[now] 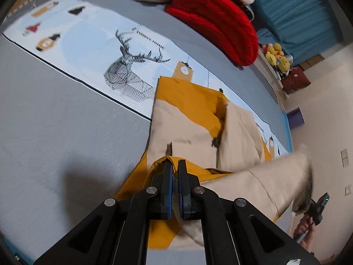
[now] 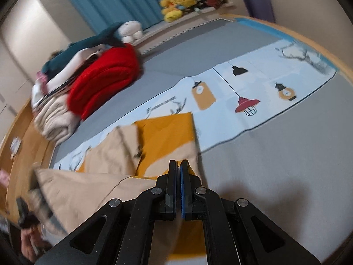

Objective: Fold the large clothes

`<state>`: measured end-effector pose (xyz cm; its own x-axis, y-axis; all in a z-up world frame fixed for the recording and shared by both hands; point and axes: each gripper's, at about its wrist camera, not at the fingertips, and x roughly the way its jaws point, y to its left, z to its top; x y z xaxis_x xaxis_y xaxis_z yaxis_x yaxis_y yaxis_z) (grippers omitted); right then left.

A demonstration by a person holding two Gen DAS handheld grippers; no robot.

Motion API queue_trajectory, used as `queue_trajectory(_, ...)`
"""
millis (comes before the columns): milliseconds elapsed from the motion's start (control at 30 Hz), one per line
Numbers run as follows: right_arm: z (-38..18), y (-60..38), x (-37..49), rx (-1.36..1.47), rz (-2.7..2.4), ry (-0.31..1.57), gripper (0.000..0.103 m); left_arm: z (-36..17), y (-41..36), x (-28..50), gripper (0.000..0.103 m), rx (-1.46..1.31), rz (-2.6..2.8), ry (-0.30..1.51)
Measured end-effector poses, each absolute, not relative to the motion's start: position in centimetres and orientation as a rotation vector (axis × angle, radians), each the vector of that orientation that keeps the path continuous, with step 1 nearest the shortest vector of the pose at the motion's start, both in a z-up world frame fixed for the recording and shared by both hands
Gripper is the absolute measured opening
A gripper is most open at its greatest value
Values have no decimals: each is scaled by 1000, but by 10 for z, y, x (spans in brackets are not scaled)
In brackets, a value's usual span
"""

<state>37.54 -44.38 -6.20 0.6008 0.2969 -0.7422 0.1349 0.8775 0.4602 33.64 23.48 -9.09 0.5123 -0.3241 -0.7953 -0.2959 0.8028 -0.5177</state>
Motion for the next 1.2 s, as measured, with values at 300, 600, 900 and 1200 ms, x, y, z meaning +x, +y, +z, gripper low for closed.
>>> queue_trajectory(300,-124,-423,452,467,51,1001,3,-115,240,382,11,-634,89,1096)
queue_trajectory(600,-135,-432,479,485,-43,986,10,-101,272,394,35,-602,123,1073)
queue_trajectory(900,-149,-426,478,391,107,1078,40,-122,246,403,55,-493,55,1177)
queue_trajectory(1200,-187,-405,480,326,133,1228,40,-145,226,416,55,-469,90,1218)
